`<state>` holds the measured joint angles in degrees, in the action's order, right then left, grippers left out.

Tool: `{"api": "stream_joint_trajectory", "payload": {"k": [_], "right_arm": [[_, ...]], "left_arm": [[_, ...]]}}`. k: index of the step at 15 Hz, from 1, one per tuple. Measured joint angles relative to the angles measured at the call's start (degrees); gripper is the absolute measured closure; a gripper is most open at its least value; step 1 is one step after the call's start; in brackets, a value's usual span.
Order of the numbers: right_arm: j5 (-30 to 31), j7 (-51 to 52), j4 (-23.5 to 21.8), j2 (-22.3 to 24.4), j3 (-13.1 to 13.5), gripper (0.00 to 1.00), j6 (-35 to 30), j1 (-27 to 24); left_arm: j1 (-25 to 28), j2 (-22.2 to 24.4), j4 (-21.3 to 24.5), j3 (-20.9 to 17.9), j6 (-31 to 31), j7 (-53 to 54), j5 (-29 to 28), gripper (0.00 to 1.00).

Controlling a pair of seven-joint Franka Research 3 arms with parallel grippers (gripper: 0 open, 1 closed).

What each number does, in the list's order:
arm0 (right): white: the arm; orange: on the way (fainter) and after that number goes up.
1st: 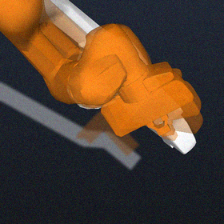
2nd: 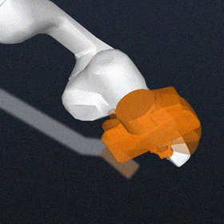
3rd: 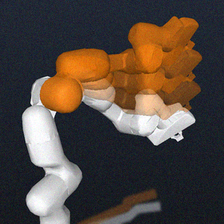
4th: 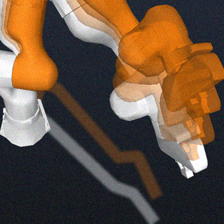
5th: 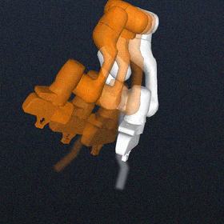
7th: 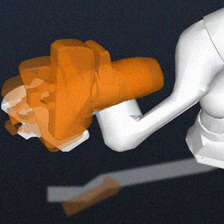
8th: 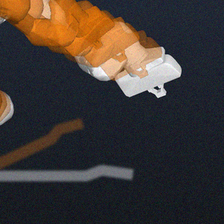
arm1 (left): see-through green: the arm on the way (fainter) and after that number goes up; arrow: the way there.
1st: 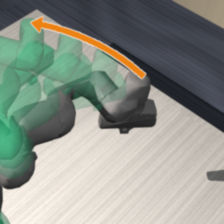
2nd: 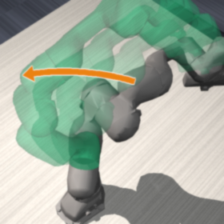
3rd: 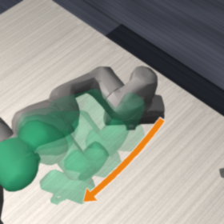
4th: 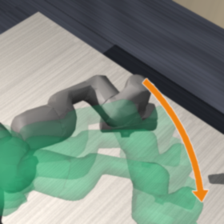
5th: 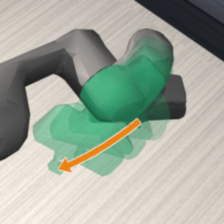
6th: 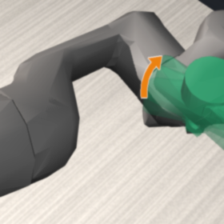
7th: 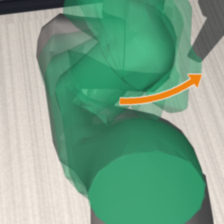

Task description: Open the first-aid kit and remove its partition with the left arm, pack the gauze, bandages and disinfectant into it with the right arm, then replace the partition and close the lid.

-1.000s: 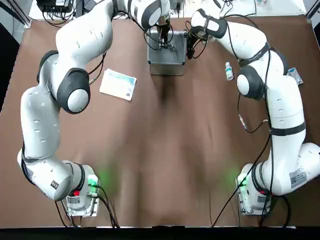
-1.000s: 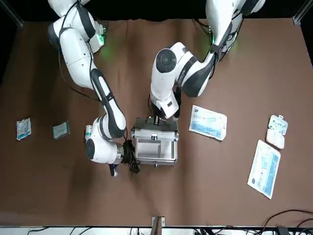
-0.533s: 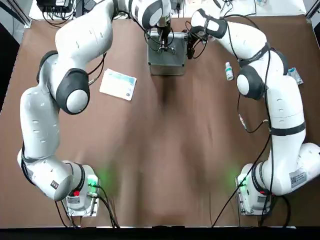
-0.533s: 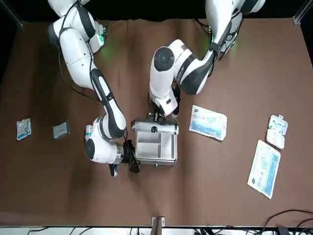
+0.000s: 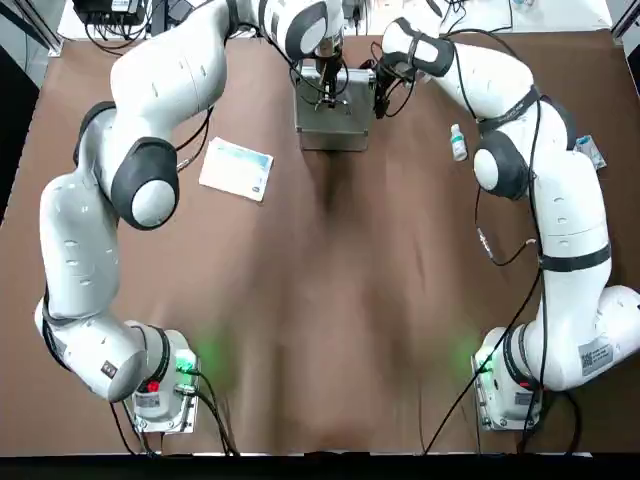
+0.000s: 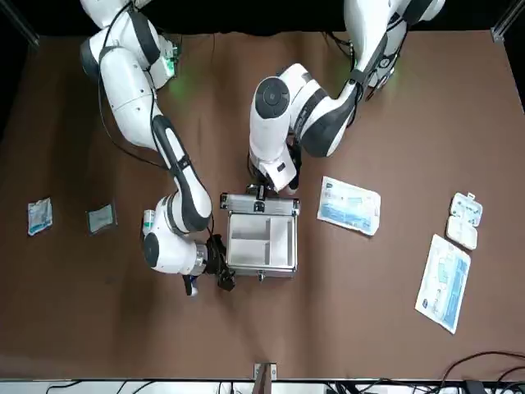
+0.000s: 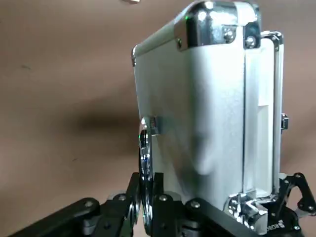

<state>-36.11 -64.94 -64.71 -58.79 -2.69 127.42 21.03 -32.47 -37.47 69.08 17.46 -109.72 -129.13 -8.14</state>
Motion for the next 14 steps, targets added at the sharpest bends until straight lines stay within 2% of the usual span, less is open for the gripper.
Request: {"api": "stream_joint_trajectory", "payload": {"k": [2,3,8,11,13,14], "right_arm": [[0.0,0.0,0.04,-0.01,0.01,0.19,-0.05,-0.01],[-0.02,0.0,0.06,-0.04,0.01,0.19,-0.04,-0.01],[-0.03,0.0,0.08,-0.07,0.01,0.19,-0.04,-0.02],[-0.05,0.0,0.08,-0.07,0.01,0.19,-0.04,-0.02],[-0.05,0.0,0.09,-0.07,0.01,0.19,-0.04,-0.02],[-0.05,0.0,0.1,-0.07,0.0,0.19,-0.09,-0.02]], "left_arm": [[0.0,0.06,0.25,0.11,0.48,0.43,-0.01,0.85],[-0.03,0.03,0.95,0.2,1.16,1.27,-0.01,0.79],[-0.23,-0.03,3.41,0.45,2.06,1.96,-0.01,0.69],[-0.22,-0.02,3.41,0.93,3.02,1.98,-0.01,0.67],[-0.21,0.07,3.39,1.59,5.01,1.98,-0.01,0.52],[-0.23,0.07,3.41,1.84,5.67,1.98,-0.12,0.52]]}}
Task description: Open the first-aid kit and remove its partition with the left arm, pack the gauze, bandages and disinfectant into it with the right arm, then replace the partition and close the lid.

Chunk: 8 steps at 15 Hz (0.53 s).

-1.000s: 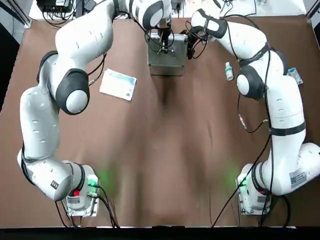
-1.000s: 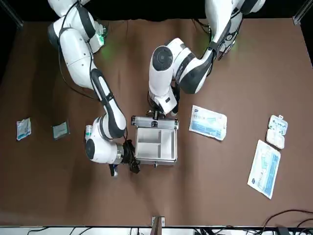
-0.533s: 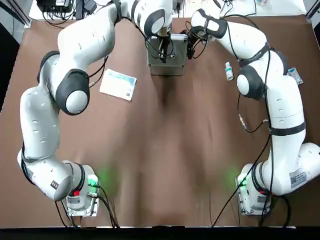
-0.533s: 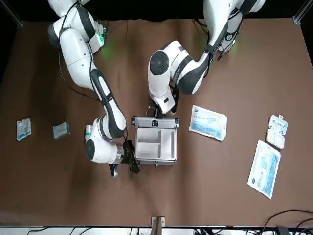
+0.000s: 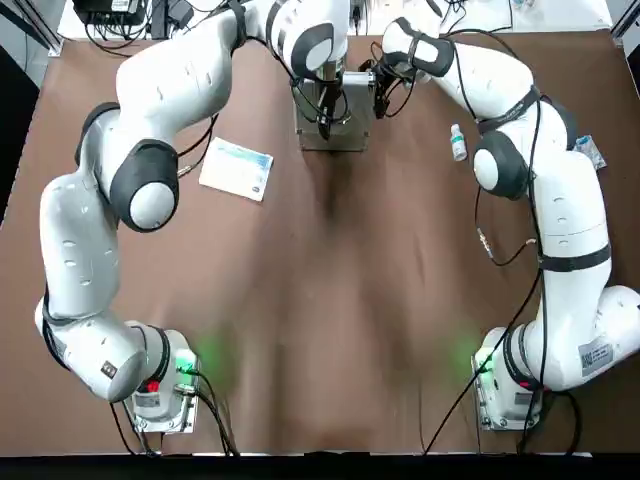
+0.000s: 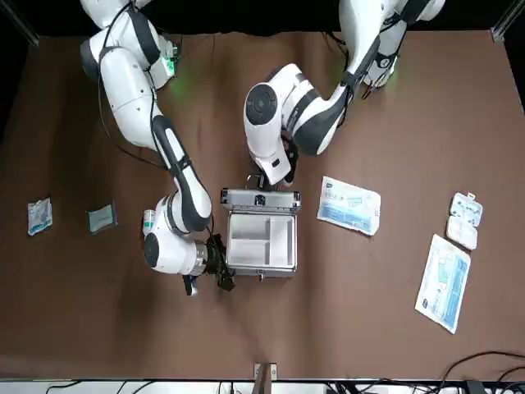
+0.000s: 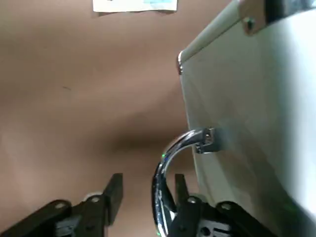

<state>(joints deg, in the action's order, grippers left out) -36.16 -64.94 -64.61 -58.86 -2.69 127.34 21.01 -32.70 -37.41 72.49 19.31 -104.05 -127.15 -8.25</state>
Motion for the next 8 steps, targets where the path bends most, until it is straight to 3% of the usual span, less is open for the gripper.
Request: {"api": "stream_joint_trajectory", "payload": {"k": [2,5,8], "right_arm": [[-0.04,0.0,0.0,-0.02,-0.01,0.19,0.0,-0.03],[-0.06,0.0,0.01,-0.02,-0.01,0.19,-0.04,-0.04],[-0.06,0.0,0.01,-0.02,-0.01,0.19,-0.09,-0.05]], "left_arm": [[0.01,0.0,0.55,0.88,1.91,-0.07,-0.03,0.31],[0.02,0.02,1.04,1.25,2.37,-0.19,-0.25,0.23],[0.04,0.05,1.26,1.58,2.37,-0.98,-0.65,0.23]]}}
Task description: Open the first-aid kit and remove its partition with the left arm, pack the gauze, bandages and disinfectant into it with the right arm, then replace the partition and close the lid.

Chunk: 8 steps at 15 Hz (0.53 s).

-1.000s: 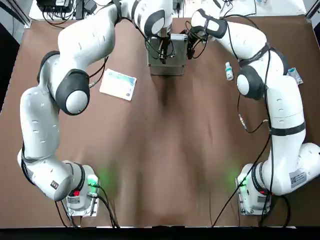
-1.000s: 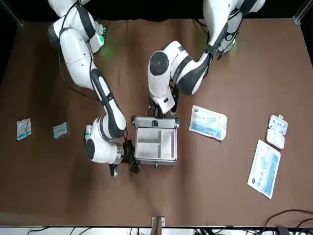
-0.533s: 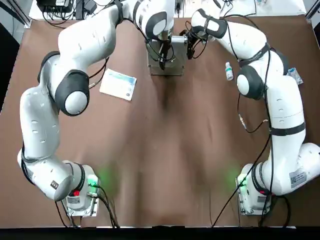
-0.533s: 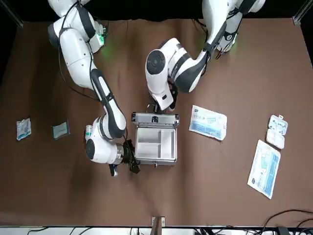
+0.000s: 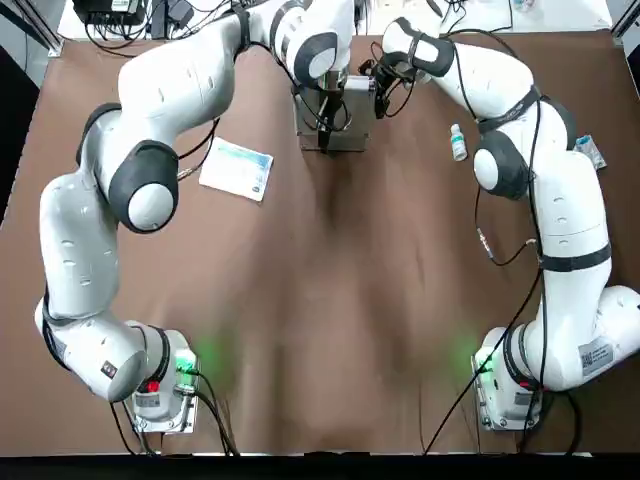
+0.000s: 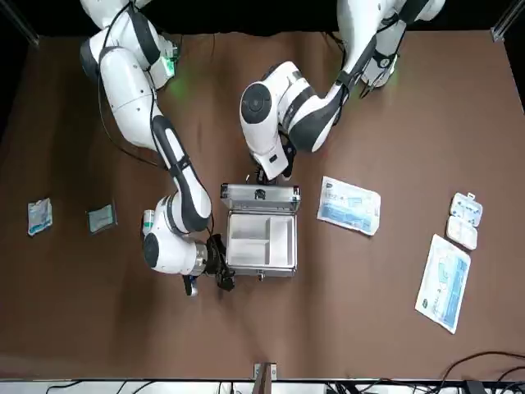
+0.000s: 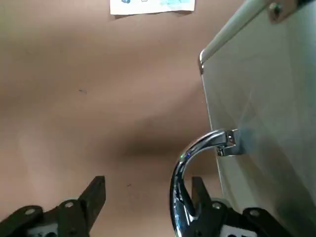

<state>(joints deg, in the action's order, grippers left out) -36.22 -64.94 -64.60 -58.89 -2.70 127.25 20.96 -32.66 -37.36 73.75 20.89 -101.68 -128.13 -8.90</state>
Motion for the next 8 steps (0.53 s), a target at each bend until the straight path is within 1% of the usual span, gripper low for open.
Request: {"api": "stream_joint_trajectory", "payload": {"k": [8], "right_arm": [[-0.02,0.0,0.1,0.0,0.0,0.19,-0.34,-0.02]], "left_arm": [[0.1,0.04,0.55,1.22,0.4,-2.4,-1.73,0.21]]}}
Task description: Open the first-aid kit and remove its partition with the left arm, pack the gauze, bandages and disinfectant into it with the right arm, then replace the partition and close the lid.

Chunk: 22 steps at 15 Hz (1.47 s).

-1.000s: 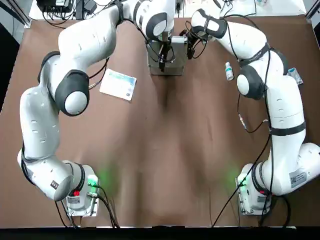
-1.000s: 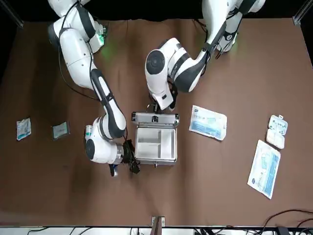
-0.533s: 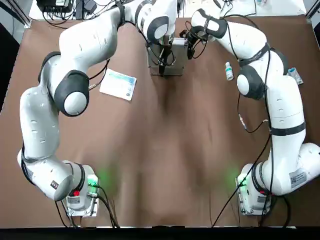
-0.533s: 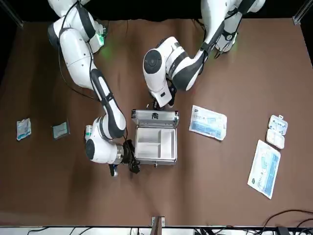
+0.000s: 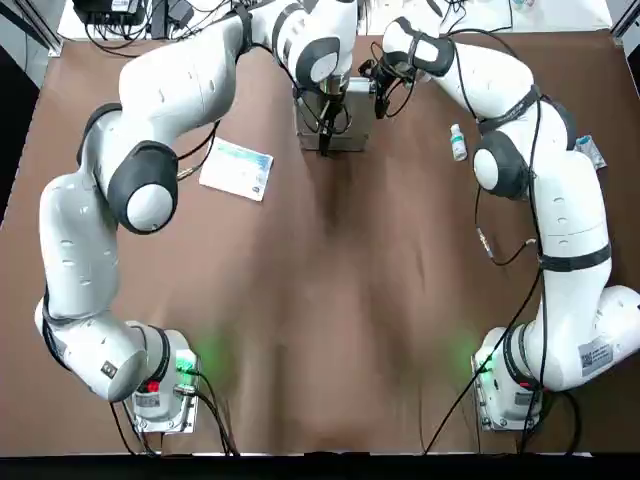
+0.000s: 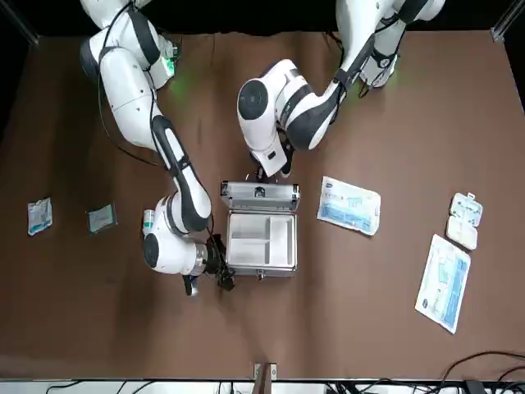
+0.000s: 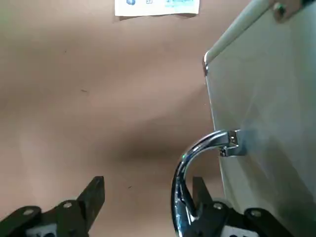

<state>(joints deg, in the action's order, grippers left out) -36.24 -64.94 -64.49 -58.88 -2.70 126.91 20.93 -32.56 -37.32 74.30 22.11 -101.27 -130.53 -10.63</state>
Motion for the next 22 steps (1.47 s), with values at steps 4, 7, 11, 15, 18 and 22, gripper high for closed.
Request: {"api": "stream_joint_trajectory", "payload": {"k": [4,7,11,15,18,22], "right_arm": [[0.0,0.0,0.01,0.0,0.0,0.19,-0.06,0.01],[0.0,0.0,0.01,-0.01,-0.01,0.19,-0.07,0.03],[0.0,0.0,0.01,-0.06,0.0,0.19,-0.04,0.07],[0.0,0.0,0.01,-0.07,-0.01,0.19,-0.04,0.11],[0.0,0.0,0.01,-0.26,-0.02,0.19,0.38,0.13],[-0.02,-0.01,0.02,-0.27,-0.02,0.19,0.39,0.13]], "left_arm": [[0.05,0.25,0.07,0.14,0.08,-0.07,-0.12,0.2],[0.25,0.74,0.09,0.23,0.05,-0.07,-0.12,0.19],[0.55,1.25,0.1,0.46,-0.02,-0.04,-0.12,0.19],[0.61,1.85,0.1,0.6,0.48,-0.08,0.09,0.19],[0.64,3.51,0.11,2.26,4.75,0.01,3.86,0.19],[-0.55,7.58,1.99,3.75,7.61,-0.61,5.1,0.19]]}}
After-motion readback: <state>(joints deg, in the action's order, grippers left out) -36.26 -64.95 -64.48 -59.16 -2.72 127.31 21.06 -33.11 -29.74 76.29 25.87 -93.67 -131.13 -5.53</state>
